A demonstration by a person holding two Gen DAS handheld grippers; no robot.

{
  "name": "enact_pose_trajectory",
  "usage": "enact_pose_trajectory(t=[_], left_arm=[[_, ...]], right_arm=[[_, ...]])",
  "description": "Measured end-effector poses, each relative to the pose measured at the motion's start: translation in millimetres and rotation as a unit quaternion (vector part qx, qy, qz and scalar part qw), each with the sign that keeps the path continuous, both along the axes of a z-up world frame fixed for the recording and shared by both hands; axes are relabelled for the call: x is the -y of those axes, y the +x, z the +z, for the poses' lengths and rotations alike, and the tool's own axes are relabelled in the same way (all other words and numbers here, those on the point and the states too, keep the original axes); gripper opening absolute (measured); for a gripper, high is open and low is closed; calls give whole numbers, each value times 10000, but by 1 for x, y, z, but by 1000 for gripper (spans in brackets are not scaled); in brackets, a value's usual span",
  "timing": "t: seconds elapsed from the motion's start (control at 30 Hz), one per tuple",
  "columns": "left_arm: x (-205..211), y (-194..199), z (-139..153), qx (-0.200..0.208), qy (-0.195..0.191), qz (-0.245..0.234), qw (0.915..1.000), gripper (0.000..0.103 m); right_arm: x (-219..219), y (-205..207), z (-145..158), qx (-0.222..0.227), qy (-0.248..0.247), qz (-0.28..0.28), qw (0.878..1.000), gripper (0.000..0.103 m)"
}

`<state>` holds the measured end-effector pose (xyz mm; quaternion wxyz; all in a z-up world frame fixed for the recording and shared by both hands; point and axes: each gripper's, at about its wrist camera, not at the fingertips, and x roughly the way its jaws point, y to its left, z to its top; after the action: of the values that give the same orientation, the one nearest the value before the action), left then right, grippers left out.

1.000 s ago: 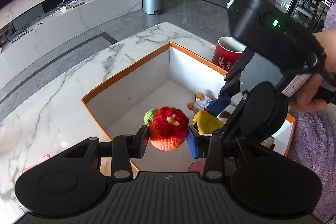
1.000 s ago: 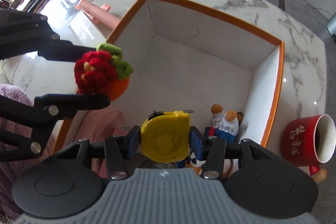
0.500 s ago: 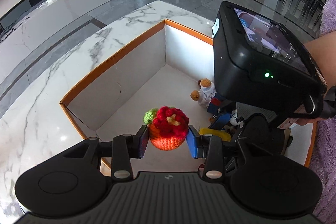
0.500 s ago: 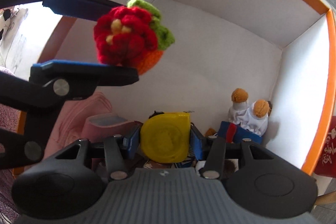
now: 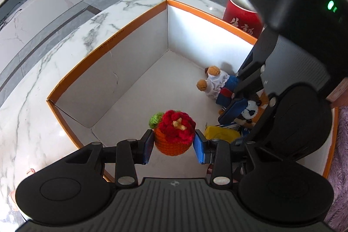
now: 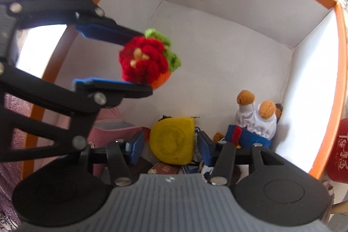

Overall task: Organize objects
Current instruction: 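Carry the strawberry and tape measure over the orange box with both grippers, then lower the strawberry and tape measure into the box and open both grippers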

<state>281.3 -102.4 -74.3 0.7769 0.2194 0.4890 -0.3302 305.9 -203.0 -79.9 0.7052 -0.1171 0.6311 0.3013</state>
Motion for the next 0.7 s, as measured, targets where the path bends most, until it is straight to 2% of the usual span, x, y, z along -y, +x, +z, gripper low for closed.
enact_pose_trajectory(t=[0.03,0.1,0.23,0.33,0.43,0.57,0.7], left_arm=[[1,1,-2,-12,73,-53,10000,45],[4,1,-5,-81,166,-231,9996,45],[9,-2,-17,-229,506,-630,9965,45],[12,3,-22,-455,601,-684,9948,45],[14,12,-26,-881,574,-601,9926,45],[17,25,-35,-1366,539,-389,9884,45],[22,27,-46,-1706,648,-424,9823,46]], right_arm=[[1,0,1,29,19,-4,10000,42],[1,0,-1,34,14,-38,10000,25],[0,-4,-6,108,-112,66,9999,13],[0,-7,-7,120,-85,48,9999,12],[1,-11,-8,158,-40,-3,9999,13],[2,-13,-4,383,60,-172,9991,14],[2,-10,0,525,132,-303,9981,14]])
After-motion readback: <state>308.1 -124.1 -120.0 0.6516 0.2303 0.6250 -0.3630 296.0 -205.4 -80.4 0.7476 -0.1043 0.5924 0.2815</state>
